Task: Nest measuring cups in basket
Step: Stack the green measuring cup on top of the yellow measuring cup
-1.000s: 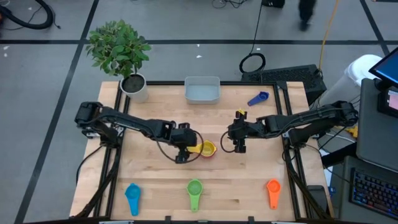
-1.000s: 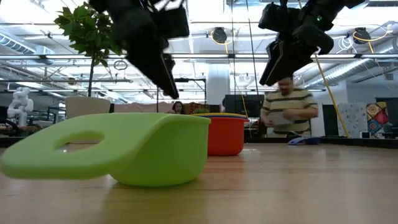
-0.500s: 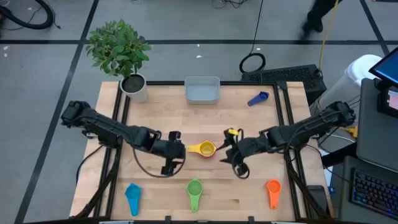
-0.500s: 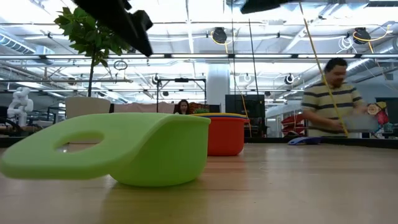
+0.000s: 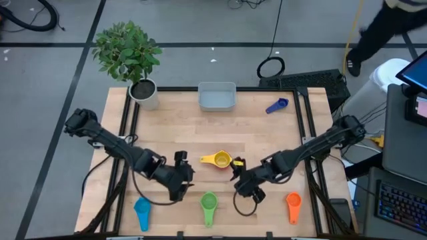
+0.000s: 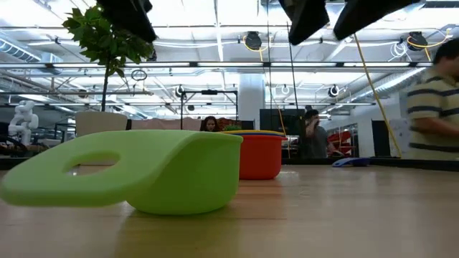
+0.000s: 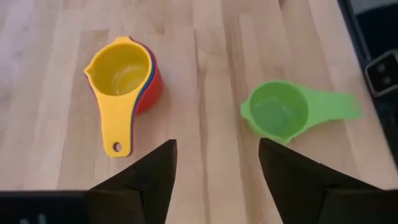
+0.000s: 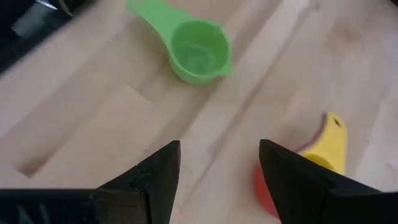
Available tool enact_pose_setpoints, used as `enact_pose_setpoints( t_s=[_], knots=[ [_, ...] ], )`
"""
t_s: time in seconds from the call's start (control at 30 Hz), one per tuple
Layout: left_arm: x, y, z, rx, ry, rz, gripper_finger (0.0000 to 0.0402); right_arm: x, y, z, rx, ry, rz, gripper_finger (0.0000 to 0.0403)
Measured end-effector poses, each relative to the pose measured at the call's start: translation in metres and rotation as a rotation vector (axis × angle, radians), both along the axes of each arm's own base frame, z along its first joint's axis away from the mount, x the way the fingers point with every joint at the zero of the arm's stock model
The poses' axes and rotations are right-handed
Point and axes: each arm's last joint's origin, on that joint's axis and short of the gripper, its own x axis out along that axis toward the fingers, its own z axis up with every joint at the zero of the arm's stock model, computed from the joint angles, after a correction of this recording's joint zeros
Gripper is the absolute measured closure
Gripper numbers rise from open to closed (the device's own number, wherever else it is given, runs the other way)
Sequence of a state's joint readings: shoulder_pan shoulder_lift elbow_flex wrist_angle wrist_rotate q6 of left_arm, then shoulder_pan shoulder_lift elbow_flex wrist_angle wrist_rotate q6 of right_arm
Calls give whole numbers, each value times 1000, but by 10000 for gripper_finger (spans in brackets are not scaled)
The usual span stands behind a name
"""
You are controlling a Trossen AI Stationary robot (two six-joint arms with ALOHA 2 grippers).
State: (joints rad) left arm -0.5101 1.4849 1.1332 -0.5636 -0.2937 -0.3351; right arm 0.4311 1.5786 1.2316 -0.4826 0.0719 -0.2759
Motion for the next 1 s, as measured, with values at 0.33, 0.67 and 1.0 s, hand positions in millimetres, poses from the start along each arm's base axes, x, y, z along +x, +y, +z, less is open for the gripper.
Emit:
enact_pose_setpoints(
  t_s=[0.33, 0.67, 1.0],
  knots=[
    [-12, -21, 0, -67, -41, 123, 220, 30, 16, -12, -12, -84, 98, 190],
    [-21, -33, 0, -100, -30, 112, 228, 49, 47, -38, -48, -41, 173, 190],
    [-19, -30, -3, -24, -18, 64, 163, 60, 57, -53, 45, -59, 124, 190]
  ],
)
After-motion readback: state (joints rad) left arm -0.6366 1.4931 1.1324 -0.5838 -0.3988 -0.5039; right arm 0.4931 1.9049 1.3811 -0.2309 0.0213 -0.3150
